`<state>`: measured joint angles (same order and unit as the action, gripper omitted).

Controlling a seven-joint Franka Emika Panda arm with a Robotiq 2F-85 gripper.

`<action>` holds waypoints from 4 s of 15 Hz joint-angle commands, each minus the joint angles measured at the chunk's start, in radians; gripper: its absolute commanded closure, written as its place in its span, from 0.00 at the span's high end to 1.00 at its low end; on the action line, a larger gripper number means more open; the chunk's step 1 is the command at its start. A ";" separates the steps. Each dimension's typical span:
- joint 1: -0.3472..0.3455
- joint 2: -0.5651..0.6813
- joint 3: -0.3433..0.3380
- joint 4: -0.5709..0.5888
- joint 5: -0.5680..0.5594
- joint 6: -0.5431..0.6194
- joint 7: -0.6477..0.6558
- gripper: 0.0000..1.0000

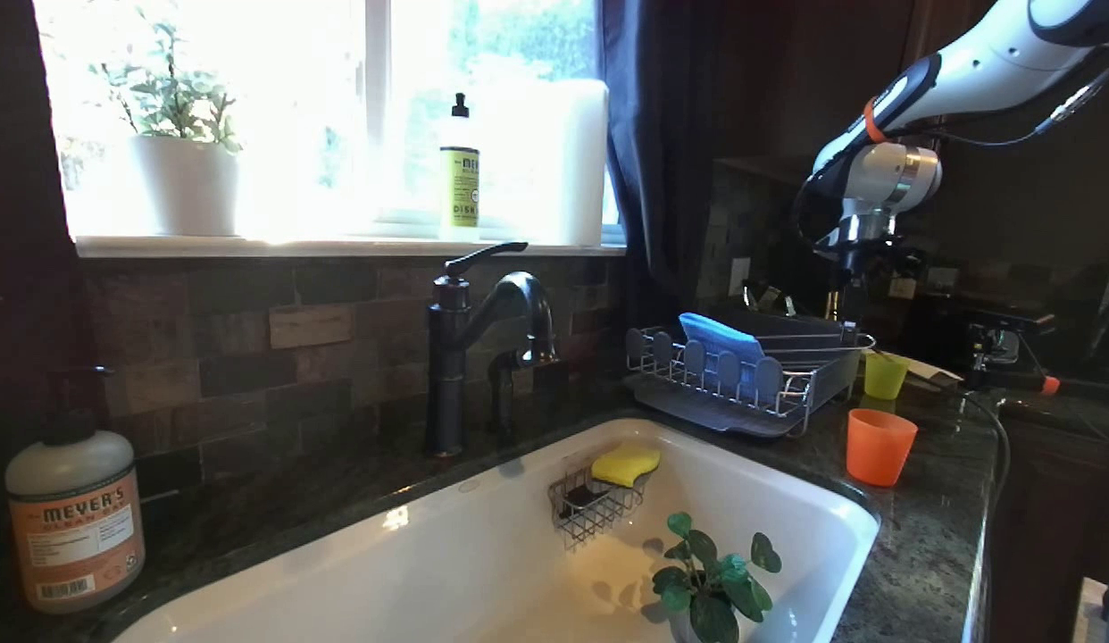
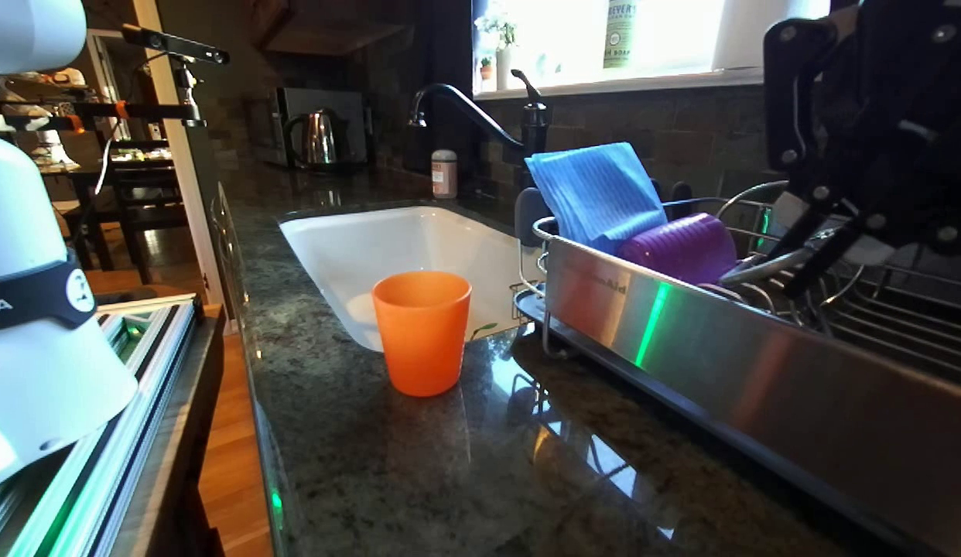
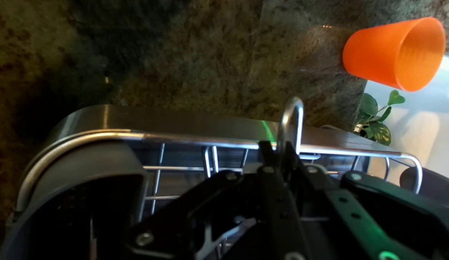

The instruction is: Remove the silver holder from the dish rack and put it on the counter.

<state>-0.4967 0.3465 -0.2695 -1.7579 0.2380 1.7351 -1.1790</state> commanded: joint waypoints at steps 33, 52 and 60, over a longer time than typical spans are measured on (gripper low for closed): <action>0.129 -0.304 0.074 0.336 -0.258 -0.382 -0.042 0.02; 0.251 -0.427 0.050 0.065 -0.568 -0.477 0.137 0.07; 0.264 -0.494 0.065 -0.006 -0.666 -0.501 0.212 0.02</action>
<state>-0.2595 -0.0981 -0.2030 -1.7177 -0.3548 1.2618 -1.0143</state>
